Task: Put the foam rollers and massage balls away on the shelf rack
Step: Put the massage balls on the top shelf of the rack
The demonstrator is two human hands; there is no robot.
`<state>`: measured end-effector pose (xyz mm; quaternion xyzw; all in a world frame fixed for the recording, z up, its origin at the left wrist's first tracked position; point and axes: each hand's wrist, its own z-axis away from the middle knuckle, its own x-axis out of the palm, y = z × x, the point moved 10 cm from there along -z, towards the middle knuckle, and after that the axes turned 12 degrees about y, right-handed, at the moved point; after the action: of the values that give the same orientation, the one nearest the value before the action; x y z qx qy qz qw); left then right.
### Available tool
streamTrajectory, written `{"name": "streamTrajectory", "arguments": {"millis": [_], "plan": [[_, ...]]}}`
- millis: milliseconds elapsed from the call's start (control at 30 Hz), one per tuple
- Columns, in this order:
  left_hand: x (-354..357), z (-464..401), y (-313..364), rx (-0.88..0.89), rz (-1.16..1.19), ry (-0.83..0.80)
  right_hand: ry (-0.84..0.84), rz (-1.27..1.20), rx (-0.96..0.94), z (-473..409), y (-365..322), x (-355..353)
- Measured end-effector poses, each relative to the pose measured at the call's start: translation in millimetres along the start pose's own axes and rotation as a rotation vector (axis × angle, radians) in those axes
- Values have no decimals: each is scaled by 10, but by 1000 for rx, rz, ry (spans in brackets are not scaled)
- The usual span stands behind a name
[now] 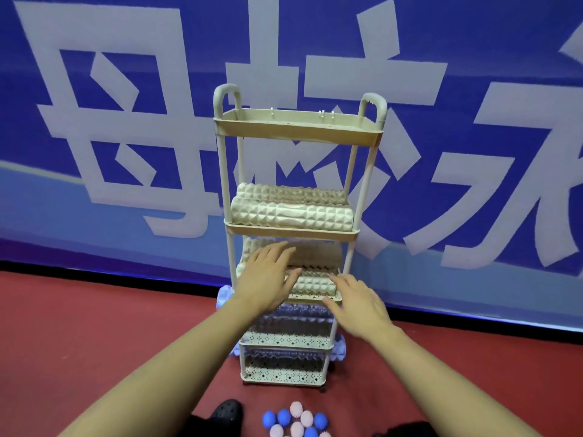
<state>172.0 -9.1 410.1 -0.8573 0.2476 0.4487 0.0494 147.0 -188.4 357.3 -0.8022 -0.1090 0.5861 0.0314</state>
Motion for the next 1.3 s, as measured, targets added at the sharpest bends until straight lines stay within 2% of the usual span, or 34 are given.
{"name": "streamTrajectory", "arguments": {"millis": [100,233,567,933,1300], "plan": [[193,612,-20,-118,26,-156,-51,37,-30,327,-57,177],[417,1388,-21,-185,11,-299,-132,8,-6,801,-101,490],[1017,2767,120,-294,75,-542,-406,11,78,2118,-57,1436],[1817,3340,122,-344,114,-706,-532,-1,207,2608,260,2175],[3533,4181,-15,-473,164,-1032,-867,-133,373,2955,662,4051]]}}
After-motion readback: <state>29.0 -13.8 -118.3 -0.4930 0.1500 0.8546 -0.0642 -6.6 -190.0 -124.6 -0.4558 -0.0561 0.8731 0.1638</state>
